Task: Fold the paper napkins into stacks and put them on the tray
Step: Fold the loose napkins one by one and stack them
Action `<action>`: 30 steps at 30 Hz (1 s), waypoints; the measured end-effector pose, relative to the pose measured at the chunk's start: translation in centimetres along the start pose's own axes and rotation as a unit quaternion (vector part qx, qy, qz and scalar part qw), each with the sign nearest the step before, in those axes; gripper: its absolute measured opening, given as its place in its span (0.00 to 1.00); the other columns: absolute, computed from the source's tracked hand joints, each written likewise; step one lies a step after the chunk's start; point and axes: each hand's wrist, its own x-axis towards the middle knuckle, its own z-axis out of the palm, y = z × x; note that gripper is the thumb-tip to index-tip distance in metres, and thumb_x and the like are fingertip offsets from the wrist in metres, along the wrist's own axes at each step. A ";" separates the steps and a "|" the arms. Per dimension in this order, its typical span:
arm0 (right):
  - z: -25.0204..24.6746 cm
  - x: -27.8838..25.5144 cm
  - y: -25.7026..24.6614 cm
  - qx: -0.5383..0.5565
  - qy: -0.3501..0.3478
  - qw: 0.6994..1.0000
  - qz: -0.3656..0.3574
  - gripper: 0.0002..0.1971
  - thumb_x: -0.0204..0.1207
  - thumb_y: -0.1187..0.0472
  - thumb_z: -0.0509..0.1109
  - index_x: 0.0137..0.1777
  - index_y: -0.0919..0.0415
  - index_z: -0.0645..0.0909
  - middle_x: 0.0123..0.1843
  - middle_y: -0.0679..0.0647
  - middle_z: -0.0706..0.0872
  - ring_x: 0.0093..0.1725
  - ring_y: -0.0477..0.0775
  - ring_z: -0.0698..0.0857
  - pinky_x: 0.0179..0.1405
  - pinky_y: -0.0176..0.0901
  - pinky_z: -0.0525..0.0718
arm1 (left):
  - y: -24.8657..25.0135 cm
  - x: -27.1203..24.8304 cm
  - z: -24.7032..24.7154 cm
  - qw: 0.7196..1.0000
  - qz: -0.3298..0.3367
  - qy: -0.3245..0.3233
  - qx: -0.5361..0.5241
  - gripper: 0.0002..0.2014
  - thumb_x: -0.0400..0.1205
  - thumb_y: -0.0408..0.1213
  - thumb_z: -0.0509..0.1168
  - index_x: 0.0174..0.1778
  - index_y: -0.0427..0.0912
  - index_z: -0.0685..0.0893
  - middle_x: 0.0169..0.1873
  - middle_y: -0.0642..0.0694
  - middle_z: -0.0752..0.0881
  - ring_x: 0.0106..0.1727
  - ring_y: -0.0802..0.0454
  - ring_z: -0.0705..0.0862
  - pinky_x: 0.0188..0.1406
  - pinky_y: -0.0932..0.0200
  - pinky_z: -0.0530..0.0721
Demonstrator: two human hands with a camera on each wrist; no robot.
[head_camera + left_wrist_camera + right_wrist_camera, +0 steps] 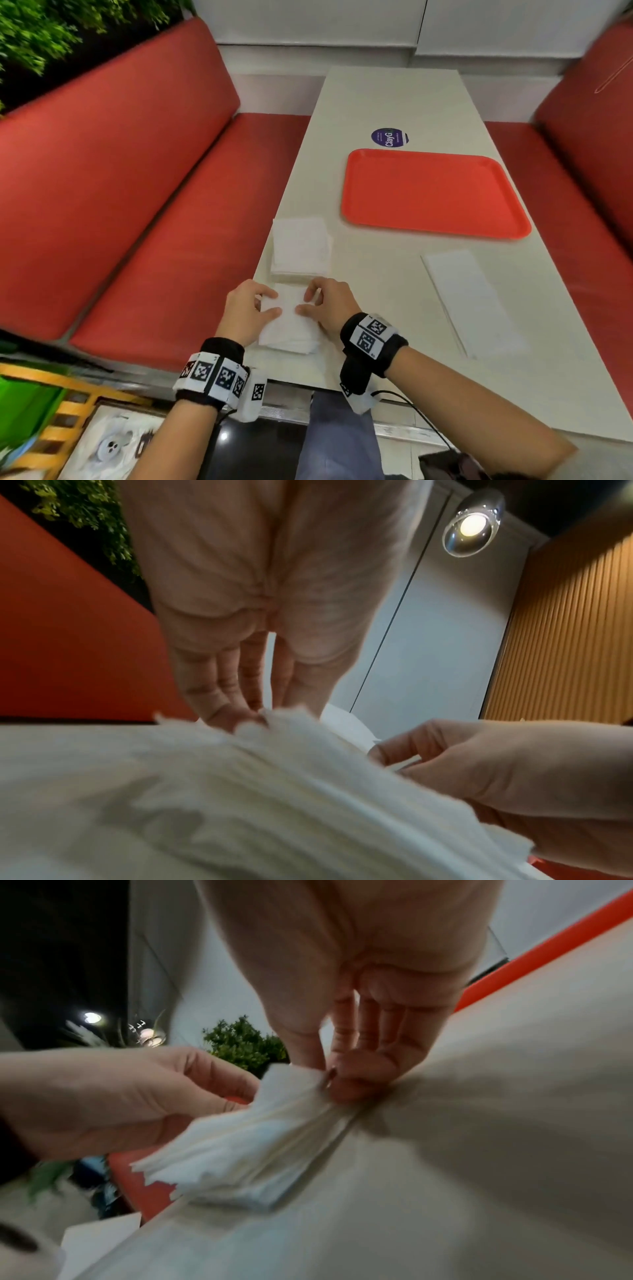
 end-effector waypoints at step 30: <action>-15.9 -8.8 10.5 -0.259 0.035 0.939 0.222 0.29 0.71 0.43 0.75 0.69 0.53 0.72 0.67 0.57 0.73 0.62 0.61 0.81 0.57 0.45 0.77 | 17.1 -1.0 15.6 0.954 0.016 -0.244 -0.171 0.30 0.74 0.28 0.74 0.72 0.40 0.74 0.44 0.55 0.78 0.50 0.52 0.82 0.50 0.61 0.84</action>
